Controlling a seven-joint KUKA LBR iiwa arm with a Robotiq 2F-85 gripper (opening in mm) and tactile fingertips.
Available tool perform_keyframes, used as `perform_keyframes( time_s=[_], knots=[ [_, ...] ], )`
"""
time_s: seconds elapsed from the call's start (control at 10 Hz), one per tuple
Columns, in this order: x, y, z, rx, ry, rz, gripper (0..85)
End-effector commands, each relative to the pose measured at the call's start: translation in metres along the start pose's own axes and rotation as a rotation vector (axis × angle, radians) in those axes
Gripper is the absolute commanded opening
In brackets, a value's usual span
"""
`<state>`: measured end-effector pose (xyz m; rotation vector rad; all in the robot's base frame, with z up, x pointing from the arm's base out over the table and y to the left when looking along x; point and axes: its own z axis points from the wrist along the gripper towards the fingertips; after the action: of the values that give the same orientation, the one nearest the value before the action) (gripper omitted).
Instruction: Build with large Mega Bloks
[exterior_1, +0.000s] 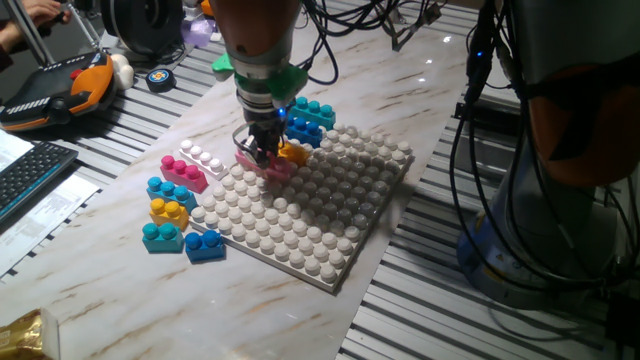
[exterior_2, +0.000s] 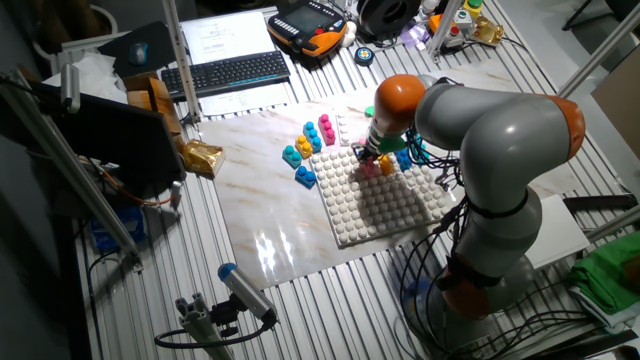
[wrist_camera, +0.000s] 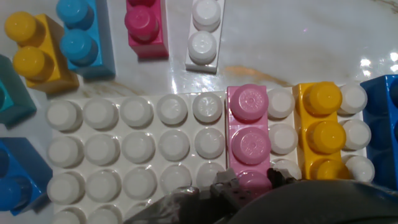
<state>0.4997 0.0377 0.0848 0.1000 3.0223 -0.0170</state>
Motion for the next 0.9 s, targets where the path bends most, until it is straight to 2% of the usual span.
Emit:
perform_keyframes(
  time_s=[0.0, 0.8],
  knots=[
    [0.000, -0.001, 0.001, -0.002, 0.000, -0.001, 0.7],
    [0.001, -0.003, 0.016, -0.021, -0.012, -0.004, 0.7]
  ],
)
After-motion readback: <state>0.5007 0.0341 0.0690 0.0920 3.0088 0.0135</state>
